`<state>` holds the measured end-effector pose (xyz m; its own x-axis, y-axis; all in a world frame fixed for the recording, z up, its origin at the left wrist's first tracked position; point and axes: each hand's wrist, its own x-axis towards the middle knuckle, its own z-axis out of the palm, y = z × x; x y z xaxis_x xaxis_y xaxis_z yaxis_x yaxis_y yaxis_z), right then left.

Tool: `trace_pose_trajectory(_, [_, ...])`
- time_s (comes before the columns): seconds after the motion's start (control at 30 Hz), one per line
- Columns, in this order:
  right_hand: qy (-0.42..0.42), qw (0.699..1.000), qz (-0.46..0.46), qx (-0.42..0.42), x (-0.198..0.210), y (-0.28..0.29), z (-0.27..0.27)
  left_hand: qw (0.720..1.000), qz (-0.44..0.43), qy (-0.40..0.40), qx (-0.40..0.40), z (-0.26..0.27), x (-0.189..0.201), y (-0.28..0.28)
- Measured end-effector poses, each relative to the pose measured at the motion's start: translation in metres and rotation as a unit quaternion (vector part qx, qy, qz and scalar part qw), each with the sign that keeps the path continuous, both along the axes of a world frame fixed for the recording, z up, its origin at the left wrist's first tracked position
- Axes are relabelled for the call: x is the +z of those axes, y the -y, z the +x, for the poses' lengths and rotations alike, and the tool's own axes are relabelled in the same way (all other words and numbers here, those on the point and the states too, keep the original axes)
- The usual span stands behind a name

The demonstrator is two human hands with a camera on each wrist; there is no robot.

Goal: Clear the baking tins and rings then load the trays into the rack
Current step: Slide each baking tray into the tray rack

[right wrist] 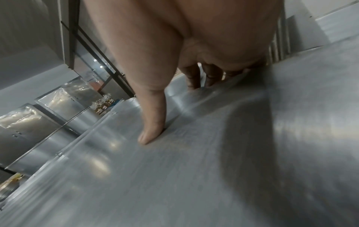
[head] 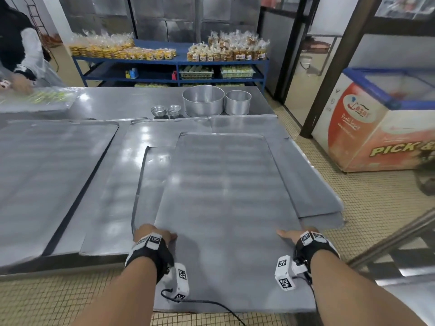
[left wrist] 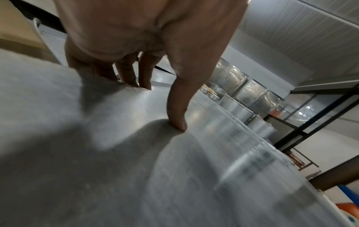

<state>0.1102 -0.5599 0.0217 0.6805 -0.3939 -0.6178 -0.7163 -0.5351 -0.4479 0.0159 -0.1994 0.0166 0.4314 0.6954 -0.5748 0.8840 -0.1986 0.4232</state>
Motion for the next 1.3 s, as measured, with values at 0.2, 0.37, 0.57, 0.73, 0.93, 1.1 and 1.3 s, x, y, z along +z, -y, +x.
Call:
trace_pose_trajectory(0.2, [-0.012,1.000,-0.017,0.000,-0.018,-0.005,-0.025,0.999,0.022,-0.021,-0.020,-0.025,-0.019,0.003])
trace_pose_trajectory(0.37, [-0.008,1.000,0.000,0.016,-0.007,-0.001,-0.034,0.998,0.014,-0.047,-0.030,-0.034,-0.026,0.005])
trace_pose_trajectory(0.57, [-0.116,0.989,0.035,0.088,-0.001,0.010,-0.034,0.990,-0.042,-0.067,-0.119,-0.052,-0.027,-0.002])
trace_pose_trajectory(0.73, [-0.064,0.990,0.020,0.122,-0.017,0.019,-0.036,0.998,-0.033,-0.021,-0.039,-0.056,-0.024,0.011])
trace_pose_trajectory(0.93, [-0.140,0.969,-0.013,0.201,0.005,0.028,-0.026,0.995,-0.088,-0.020,-0.041,-0.063,-0.069,-0.017])
trace_pose_trajectory(1.1, [-0.053,0.993,0.028,0.106,-0.007,0.025,-0.031,0.997,-0.076,0.017,0.020,-0.064,-0.045,0.007])
trace_pose_trajectory(1.3, [-0.083,0.992,0.065,0.075,-0.005,0.022,-0.024,0.997,-0.011,-0.049,-0.067,-0.058,-0.029,0.015])
